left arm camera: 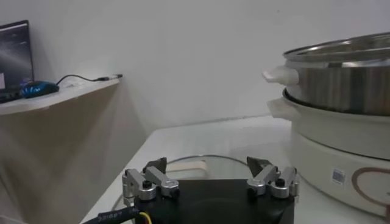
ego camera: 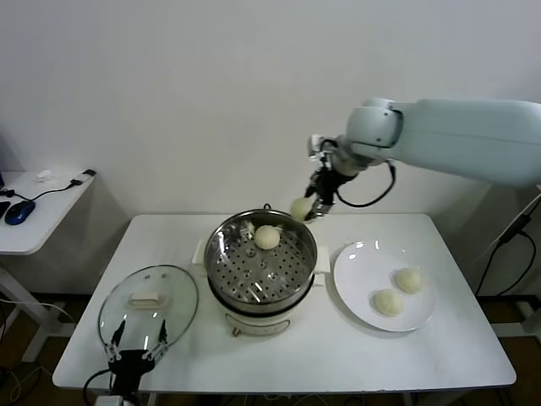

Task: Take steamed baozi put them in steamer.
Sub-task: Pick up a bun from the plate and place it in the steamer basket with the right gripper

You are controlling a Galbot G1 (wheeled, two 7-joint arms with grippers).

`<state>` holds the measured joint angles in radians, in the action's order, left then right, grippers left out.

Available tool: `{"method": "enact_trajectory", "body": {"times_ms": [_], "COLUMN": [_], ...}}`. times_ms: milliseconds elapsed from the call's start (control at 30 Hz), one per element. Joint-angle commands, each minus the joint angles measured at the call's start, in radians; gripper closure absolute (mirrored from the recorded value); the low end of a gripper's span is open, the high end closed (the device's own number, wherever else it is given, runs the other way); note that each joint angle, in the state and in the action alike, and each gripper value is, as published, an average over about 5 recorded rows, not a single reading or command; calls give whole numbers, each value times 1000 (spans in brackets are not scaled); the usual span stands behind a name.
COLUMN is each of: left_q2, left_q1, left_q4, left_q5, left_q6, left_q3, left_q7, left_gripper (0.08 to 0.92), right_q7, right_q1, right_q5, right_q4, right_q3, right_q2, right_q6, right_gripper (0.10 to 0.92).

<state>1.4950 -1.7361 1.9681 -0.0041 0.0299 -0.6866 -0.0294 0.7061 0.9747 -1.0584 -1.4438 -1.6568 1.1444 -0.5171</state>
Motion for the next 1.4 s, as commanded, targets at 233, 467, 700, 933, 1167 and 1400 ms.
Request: {"method": "enact_trajectory", "body": {"times_ms": [233, 467, 700, 933, 1167, 1400], "left_q2": [-2, -10, -13, -12, -10, -6], "left_q1": [-10, -15, -15, -14, -19, -20], "left_q4": [-1, -11, -8, -9, -5, -2], "left_q5": [3, 4, 4, 4, 4, 6], "left_q6": [6, 12, 11, 12, 13, 12], "left_q3": [6, 7, 8, 8, 8, 10], "left_q7": [-1, -1, 0, -1, -2, -1], "left_gripper": [177, 177, 177, 177, 177, 177], "right_q7": [-172, -202, -199, -180, -95, 108], "right_q1": [-241, -343, -384, -405, -341, -154], "right_q5": [-46, 11, 21, 46, 69, 127], "right_q4": [60, 138, 190, 239, 201, 160], "right_q3": [80, 86, 108, 118, 102, 48], "right_q2": [230, 240, 271, 302, 260, 149], "right_q6": [-121, -123, -118, -102, -61, 97], "right_gripper": [431, 431, 431, 431, 327, 207]}}
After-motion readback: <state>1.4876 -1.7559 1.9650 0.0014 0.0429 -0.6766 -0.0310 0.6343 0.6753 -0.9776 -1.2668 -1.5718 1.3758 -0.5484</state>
